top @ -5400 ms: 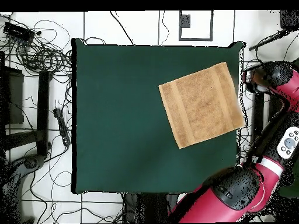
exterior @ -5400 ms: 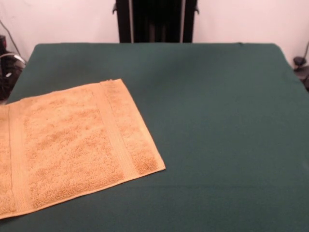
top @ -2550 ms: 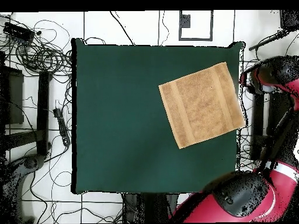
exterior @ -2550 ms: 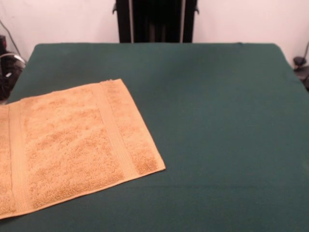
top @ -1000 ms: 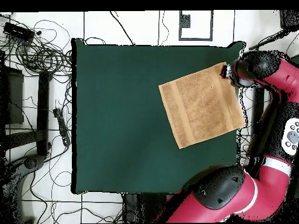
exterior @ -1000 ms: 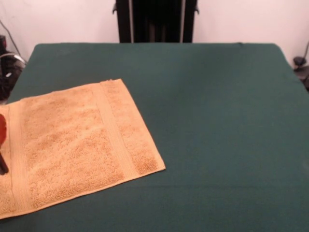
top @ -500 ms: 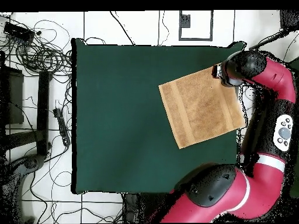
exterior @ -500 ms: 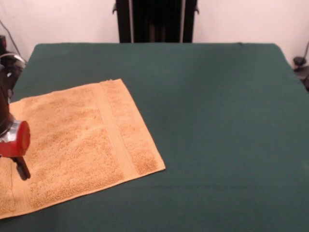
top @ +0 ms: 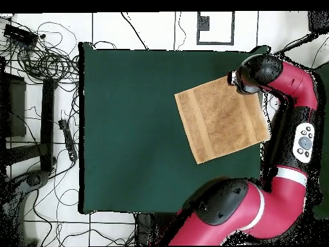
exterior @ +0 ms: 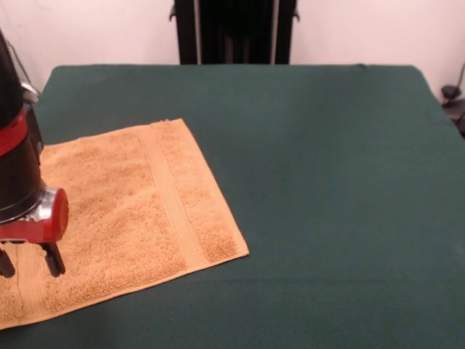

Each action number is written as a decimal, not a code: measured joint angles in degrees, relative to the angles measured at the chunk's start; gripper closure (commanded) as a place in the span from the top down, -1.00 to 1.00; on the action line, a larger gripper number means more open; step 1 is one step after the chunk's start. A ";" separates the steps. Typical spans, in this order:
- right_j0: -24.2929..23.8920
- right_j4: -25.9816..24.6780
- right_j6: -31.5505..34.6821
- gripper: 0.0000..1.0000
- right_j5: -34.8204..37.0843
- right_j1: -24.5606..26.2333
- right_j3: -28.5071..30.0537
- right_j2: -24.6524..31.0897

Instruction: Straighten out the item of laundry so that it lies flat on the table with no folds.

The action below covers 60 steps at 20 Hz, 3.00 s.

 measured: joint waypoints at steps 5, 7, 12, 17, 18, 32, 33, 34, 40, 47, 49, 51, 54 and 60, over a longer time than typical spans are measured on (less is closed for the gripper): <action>1.11 1.12 0.38 1.00 -1.33 -0.02 0.19 -0.99; 1.40 1.63 0.76 1.00 -2.04 -0.08 0.56 -1.42; 1.95 3.26 2.29 1.00 -3.24 -0.18 1.92 -2.65; 2.19 4.16 2.50 1.00 -3.24 -0.18 1.93 -3.03; 2.21 4.46 2.50 1.00 -3.24 -0.13 1.88 -3.04; 2.57 4.77 2.50 1.00 -3.23 1.56 -1.67 -3.15; 2.61 4.77 2.50 1.00 -3.23 1.72 -1.95 -3.15; 2.63 4.78 2.50 1.00 -3.23 1.80 -2.10 -3.15; 2.67 4.81 2.50 1.00 -3.23 3.56 -3.29 -3.20; 2.41 5.08 2.50 1.00 -3.65 3.42 -0.28 -3.77; 2.08 5.24 2.50 1.00 -4.84 2.32 2.64 -4.14; 1.63 5.43 2.50 1.00 -7.15 0.73 6.16 -4.42; 0.78 5.61 2.50 1.00 -11.40 -1.85 11.59 -4.62; -2.28 5.69 2.50 1.00 -18.59 -6.64 21.96 -4.69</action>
